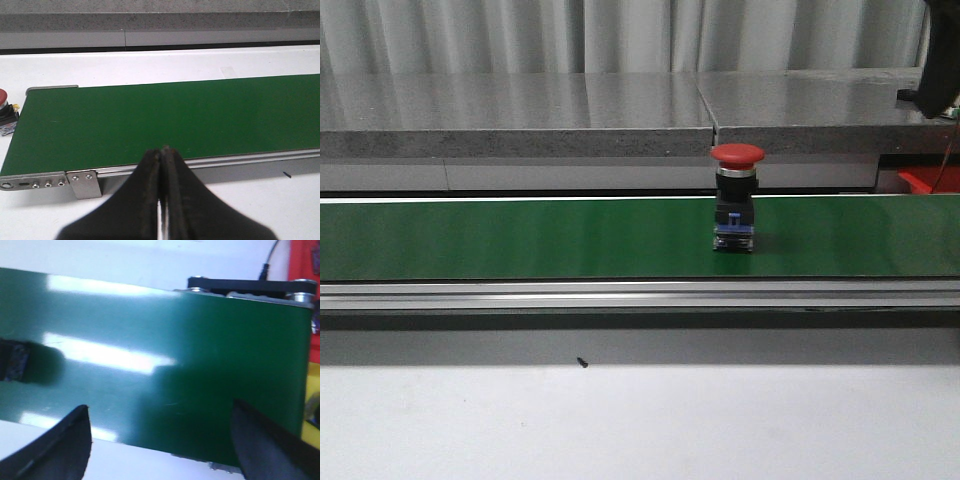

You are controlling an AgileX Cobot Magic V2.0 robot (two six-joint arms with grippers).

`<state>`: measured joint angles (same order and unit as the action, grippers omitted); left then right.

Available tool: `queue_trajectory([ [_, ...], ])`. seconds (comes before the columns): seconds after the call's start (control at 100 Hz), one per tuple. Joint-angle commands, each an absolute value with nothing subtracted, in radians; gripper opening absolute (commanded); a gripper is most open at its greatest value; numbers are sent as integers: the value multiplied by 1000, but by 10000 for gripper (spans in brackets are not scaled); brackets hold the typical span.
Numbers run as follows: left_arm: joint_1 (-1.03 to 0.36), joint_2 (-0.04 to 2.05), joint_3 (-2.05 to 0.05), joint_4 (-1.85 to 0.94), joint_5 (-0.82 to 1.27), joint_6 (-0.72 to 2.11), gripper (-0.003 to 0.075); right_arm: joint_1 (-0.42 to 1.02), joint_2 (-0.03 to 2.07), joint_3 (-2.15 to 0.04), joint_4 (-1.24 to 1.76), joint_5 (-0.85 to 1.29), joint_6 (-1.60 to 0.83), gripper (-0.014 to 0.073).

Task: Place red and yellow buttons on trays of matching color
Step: 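Close the right gripper on the red button and lift it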

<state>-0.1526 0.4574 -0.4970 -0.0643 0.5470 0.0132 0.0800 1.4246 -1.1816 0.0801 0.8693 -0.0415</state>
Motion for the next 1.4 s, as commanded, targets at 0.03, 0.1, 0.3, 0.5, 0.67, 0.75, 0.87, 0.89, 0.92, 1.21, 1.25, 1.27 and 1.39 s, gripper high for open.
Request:
queue_trajectory([
  [0.03, -162, 460, -525, -68, 470, 6, -18, 122, 1394, -1206, 106, 840, -69, 569],
  [0.1, -162, 460, -525, -68, 470, 6, -18, 145, 1405, -1206, 141, 852, -95, 569],
  [0.3, -162, 460, -525, -68, 470, 6, -18, 194, 1446, -1206, 203, 883, -206, 569],
  [0.5, -162, 460, -525, -68, 470, 6, -19, 236, 1503, -1238, 204, 875, -232, 569],
  [0.67, -162, 460, -525, -68, 470, 6, -19, 261, 1568, -1288, 204, 877, -262, 569],
  [0.75, -162, 460, -525, -68, 470, 6, -18, 266, 1595, -1309, 204, 874, -262, 569],
  [0.87, -162, 460, -525, -68, 470, 6, -18, 267, 1636, -1339, 204, 851, -262, 569],
  [0.89, -162, 460, -525, -68, 470, 6, -18, 267, 1640, -1341, 204, 844, -262, 569],
  [0.92, -162, 460, -525, -68, 470, 6, -18, 267, 1649, -1344, 204, 831, -262, 565],
  [1.21, -162, 460, -525, -68, 470, 6, -18, 267, 1665, -1346, 204, 796, -262, 274],
  [1.25, -162, 460, -525, -68, 470, 6, -19, 267, 1663, -1346, 204, 790, -261, 249],
  [1.27, -162, 460, -525, -68, 470, 6, -19, 267, 1662, -1346, 204, 788, -261, 241],
  [1.39, -162, 460, -525, -68, 470, 6, -18, 267, 1655, -1346, 204, 781, -254, 234],
])
